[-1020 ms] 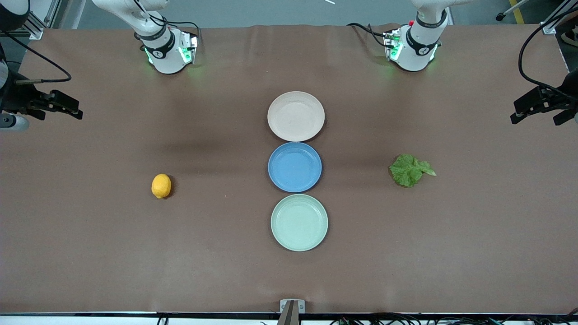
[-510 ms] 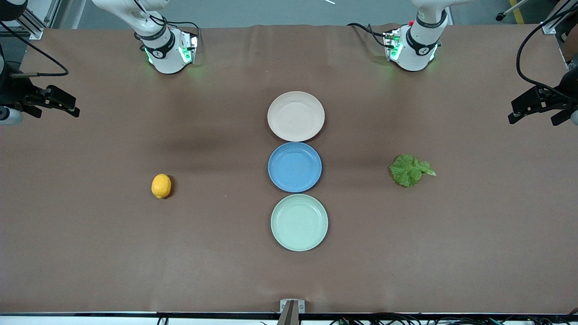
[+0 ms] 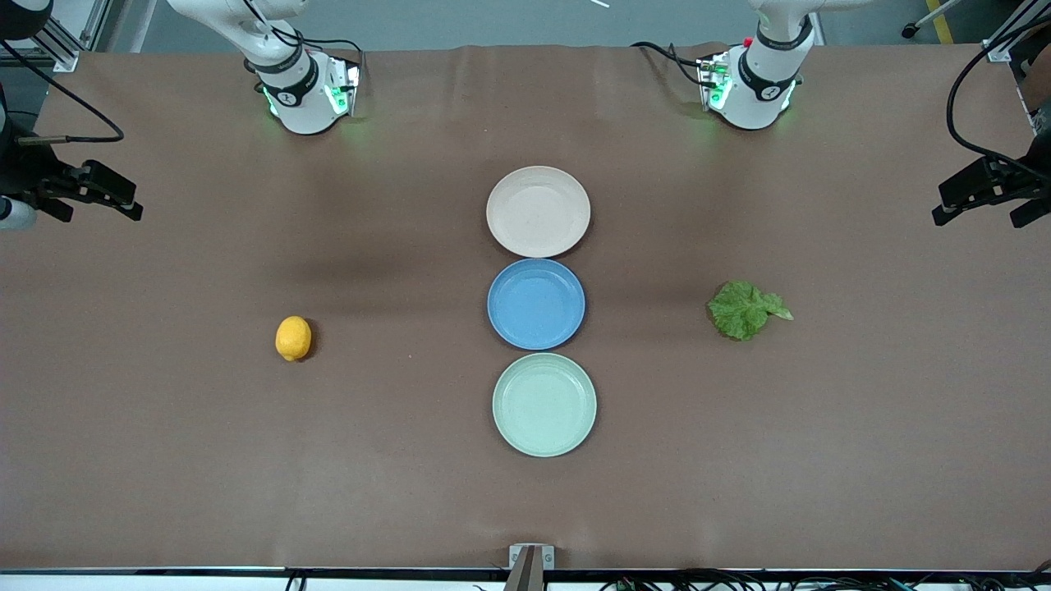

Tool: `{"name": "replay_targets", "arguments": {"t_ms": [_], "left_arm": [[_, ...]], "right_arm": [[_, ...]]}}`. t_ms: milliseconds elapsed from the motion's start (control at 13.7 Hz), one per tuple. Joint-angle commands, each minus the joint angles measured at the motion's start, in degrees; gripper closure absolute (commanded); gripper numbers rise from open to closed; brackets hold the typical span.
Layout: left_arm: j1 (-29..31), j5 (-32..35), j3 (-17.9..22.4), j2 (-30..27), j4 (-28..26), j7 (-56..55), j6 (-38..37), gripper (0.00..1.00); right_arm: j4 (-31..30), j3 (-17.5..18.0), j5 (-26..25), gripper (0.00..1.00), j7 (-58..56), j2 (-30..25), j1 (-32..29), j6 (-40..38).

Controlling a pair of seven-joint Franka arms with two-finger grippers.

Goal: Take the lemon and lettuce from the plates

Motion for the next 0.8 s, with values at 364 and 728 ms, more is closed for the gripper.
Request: {"name": "replay_targets", "arguments": {"t_ms": [364, 728], "left_arm": [[-0.5, 0.0, 0.1, -0.5, 1.2, 0.5, 0.0, 0.00], [-0.4, 0.0, 0.0, -0.4, 1.3, 0.5, 0.1, 0.00]], "right_arm": [[-1.7, 0.1, 0.8, 0.00, -0.1, -1.2, -0.4, 0.4], [-1.8, 0.0, 2.8, 0.00, 0.0, -1.2, -1.1, -0.7]]}}
